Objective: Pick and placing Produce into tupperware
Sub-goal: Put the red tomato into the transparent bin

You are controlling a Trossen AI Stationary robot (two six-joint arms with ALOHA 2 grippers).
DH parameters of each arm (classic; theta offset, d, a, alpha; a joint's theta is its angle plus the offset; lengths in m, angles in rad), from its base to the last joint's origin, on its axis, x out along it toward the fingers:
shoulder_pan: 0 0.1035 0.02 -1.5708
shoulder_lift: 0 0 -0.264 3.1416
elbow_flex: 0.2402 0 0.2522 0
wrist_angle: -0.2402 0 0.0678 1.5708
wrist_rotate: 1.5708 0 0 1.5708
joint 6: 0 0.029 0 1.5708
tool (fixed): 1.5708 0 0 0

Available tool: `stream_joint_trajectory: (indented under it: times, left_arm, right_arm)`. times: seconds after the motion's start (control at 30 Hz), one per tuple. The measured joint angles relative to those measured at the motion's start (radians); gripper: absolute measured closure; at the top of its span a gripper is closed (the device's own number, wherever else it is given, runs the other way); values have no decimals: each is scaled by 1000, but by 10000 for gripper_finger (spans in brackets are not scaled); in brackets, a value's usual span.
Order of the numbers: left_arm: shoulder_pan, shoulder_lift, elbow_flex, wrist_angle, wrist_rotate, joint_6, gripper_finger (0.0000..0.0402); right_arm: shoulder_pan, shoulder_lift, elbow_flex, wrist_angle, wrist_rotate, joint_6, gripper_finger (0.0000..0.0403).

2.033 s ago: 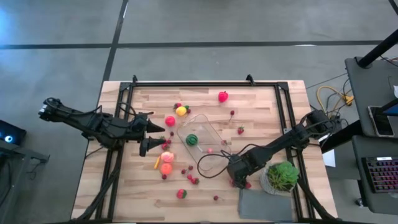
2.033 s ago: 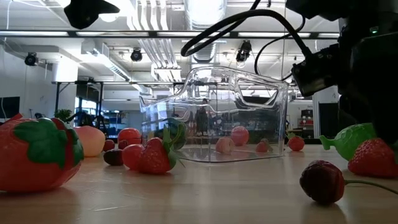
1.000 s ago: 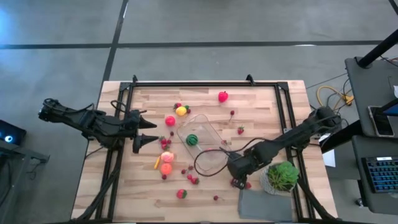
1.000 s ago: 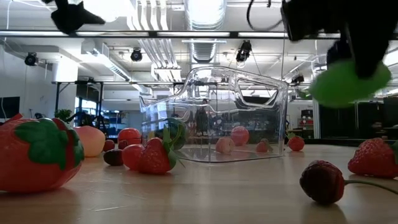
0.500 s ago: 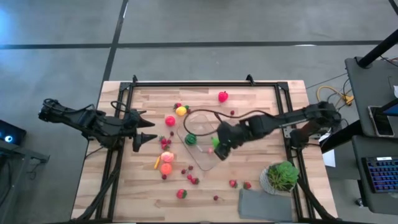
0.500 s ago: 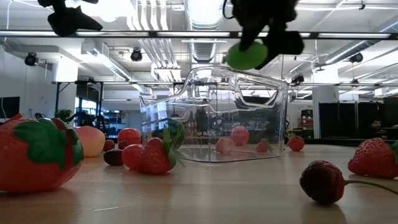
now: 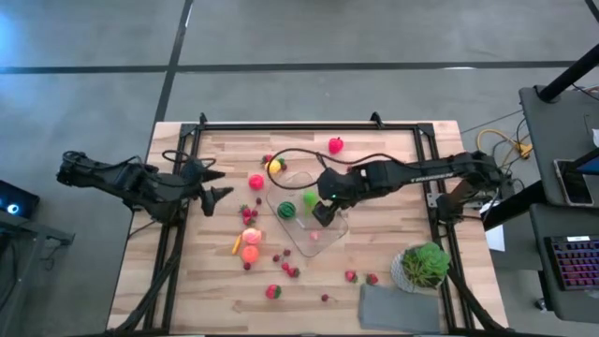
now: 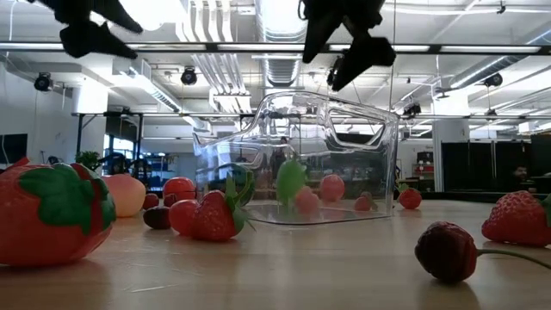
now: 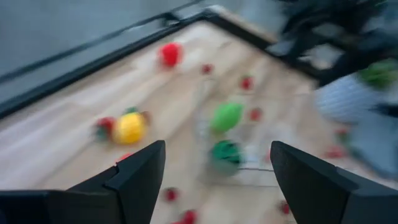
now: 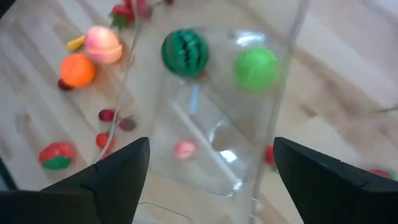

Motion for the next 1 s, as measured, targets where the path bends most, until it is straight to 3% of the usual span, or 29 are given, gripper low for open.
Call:
stream_joint_trajectory:
  times: [0.2,0.4,0.57,0.77,0.9,1.0]
  left_arm:
    - [8,51,-2,-21,-11,134,125]
    - [8,152,-2,58,18,145,125]
    - [22,271,-2,-38,22,131,125]
    - [157,378,-2,-90,275,86,142]
    - [301,416,-4,-56,307,224,167]
    - [415,423,-4,37,404,352,181]
  right_arm:
    - [0,-13,85,-168,82,47,51]
    - [0,-27,136,-259,89,56,50]
    - [-2,-30,164,-349,89,57,49]
    - [-5,-34,172,-432,91,153,49]
    - [-8,-35,171,-433,89,154,50]
    - [-9,-35,171,-436,89,154,49]
